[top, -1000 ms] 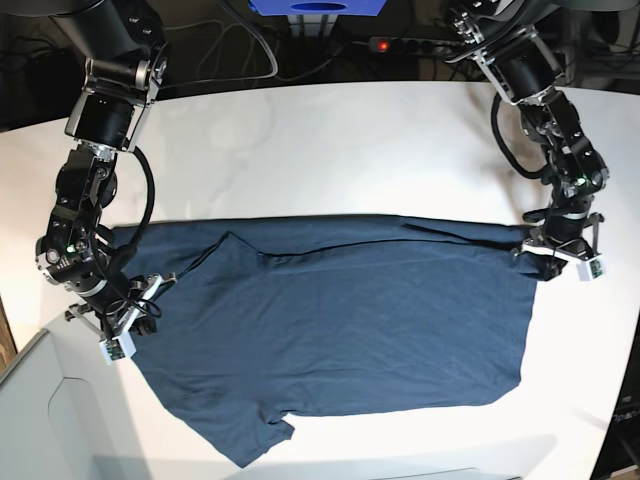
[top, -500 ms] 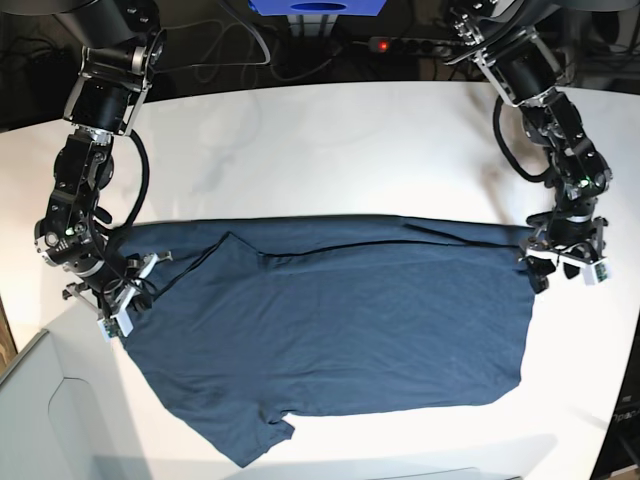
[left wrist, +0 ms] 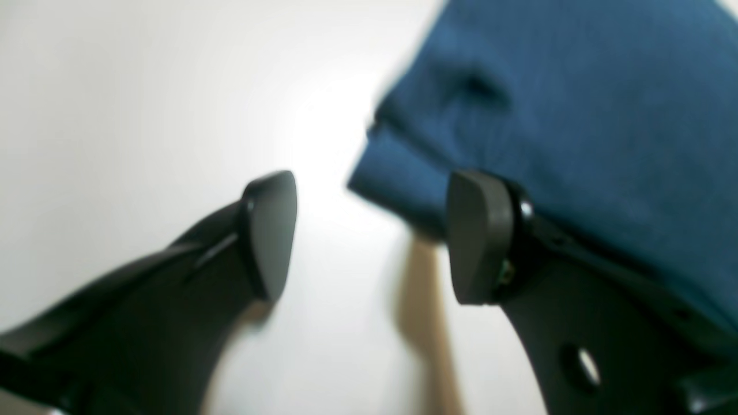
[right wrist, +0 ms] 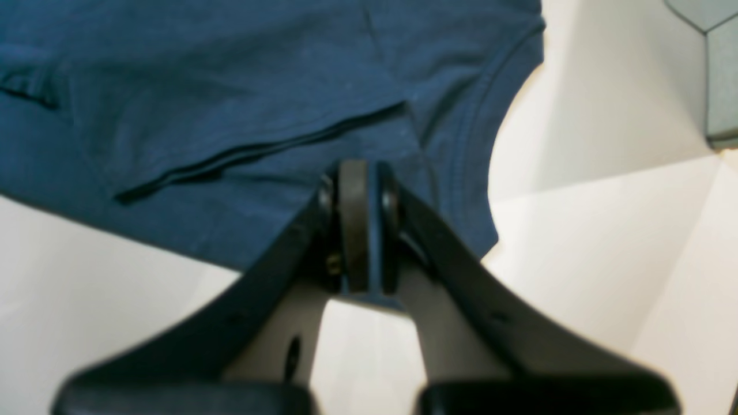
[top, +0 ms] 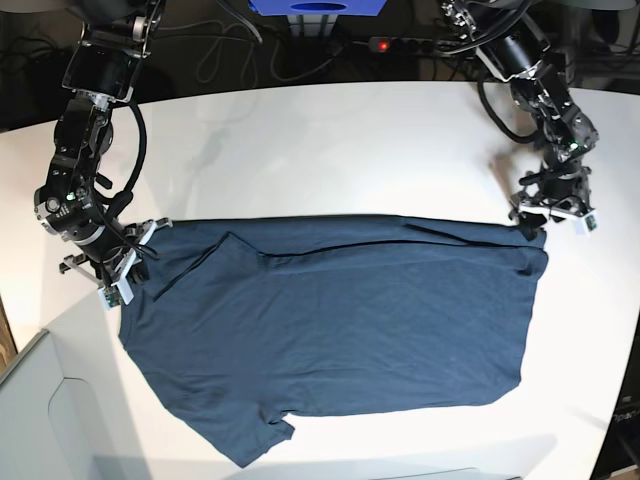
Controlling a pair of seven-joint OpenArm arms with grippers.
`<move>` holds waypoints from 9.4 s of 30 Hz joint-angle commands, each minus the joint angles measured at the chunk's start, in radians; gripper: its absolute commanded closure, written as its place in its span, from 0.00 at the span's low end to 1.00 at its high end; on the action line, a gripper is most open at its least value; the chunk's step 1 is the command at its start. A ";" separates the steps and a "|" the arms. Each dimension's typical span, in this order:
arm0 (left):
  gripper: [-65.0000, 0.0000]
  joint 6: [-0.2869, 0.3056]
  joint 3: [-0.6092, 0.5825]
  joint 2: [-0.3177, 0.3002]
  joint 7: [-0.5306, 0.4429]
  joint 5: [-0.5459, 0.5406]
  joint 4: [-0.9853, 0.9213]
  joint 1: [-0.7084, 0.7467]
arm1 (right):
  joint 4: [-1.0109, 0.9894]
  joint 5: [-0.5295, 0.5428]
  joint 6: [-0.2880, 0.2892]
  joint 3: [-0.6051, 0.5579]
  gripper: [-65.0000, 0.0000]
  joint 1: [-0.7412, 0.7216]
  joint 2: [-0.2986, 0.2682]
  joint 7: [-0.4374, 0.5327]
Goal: Fold the T-shirt properly
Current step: 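Drag the held shoulder edge across the shirt toward the hem, then lay the shoulder edge down and open both grippers, then move both grippers to the hem corners of the shirt and grasp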
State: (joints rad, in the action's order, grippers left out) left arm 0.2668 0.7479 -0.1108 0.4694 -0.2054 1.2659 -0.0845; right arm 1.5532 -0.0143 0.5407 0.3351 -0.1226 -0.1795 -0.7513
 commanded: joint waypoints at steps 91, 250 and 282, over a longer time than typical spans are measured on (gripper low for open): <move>1.00 -0.007 0.003 -0.037 -0.008 -0.015 0.105 0.010 | -0.125 0.012 0.157 0.089 0.99 0.008 -0.142 0.002; 0.51 -0.087 -0.282 -0.132 -0.314 0.180 -0.585 -0.441 | 0.436 -0.102 0.157 0.238 0.40 0.324 -0.065 -0.152; 1.00 -0.091 -0.282 -0.128 -0.311 0.188 -0.582 -0.387 | -1.118 -0.102 -0.193 -0.179 0.39 -0.619 -0.108 0.666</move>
State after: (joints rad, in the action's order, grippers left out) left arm 0.1871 0.4667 -0.2283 0.1268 -0.0364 0.6769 -0.4629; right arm 0.4202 -0.1295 0.3527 0.1547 -0.7136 -0.2790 -0.1070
